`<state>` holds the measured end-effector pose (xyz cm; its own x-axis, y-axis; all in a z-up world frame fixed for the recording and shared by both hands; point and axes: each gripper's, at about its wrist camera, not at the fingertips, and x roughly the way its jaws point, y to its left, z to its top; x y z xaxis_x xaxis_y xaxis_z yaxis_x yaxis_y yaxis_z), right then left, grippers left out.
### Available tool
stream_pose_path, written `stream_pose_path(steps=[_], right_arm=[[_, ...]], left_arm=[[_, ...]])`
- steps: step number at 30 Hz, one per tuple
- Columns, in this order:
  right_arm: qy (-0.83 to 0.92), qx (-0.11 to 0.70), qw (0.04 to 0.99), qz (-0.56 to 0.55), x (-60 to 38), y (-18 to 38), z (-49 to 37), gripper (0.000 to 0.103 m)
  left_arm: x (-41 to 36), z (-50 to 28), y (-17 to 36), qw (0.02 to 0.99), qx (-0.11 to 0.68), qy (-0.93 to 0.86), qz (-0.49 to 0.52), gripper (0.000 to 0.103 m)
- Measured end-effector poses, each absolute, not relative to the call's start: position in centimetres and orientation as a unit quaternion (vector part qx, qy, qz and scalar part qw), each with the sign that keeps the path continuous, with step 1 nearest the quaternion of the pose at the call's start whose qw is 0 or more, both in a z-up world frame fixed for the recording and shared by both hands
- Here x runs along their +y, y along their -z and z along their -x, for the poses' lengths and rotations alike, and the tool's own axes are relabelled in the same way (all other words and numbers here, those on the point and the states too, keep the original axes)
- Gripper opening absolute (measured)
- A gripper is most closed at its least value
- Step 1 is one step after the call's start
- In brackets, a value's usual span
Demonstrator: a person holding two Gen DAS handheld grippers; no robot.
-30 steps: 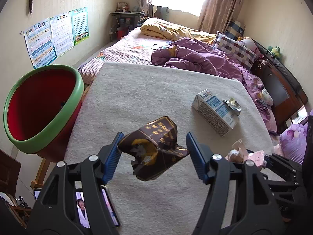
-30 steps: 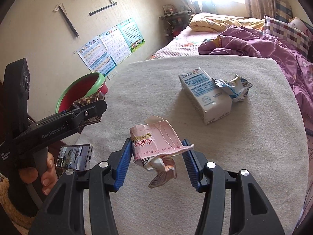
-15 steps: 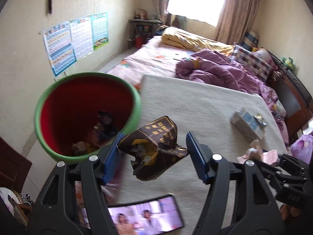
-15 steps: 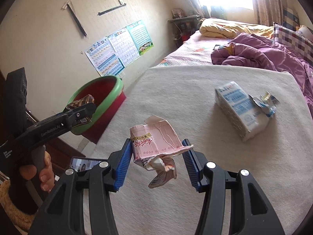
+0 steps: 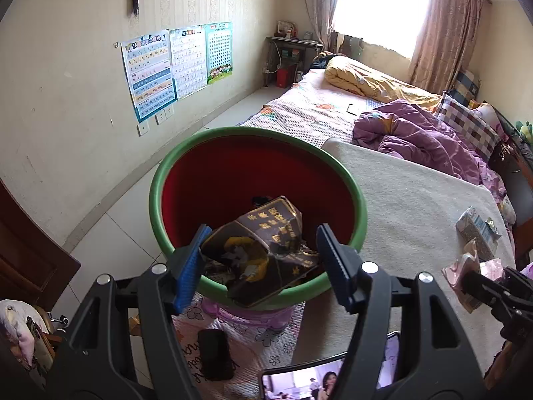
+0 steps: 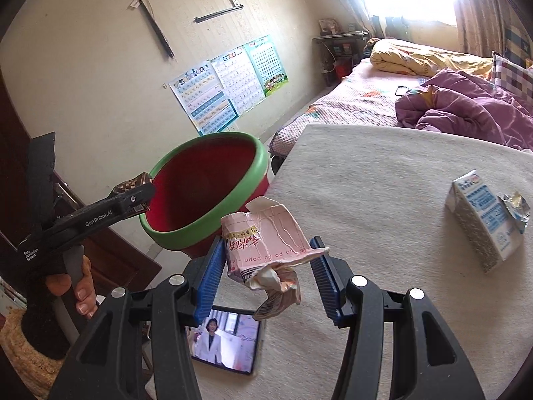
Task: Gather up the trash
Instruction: 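Carry the chocolate wrapper and pink wrapper over the red bin with both tools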
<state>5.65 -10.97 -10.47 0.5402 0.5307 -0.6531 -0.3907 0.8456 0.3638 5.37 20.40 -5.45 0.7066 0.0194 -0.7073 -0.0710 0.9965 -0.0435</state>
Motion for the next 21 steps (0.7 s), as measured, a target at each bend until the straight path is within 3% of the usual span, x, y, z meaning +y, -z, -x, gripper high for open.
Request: stream_pose_path(steps=[21], right_arm=[[-0.259,0.4,0.875,-0.082,-6.8,10.8,-5.3,0.051]], left_arm=[[22.8,-6.3,6.1,0.923,0.384,-0.002,0.03,0.063]])
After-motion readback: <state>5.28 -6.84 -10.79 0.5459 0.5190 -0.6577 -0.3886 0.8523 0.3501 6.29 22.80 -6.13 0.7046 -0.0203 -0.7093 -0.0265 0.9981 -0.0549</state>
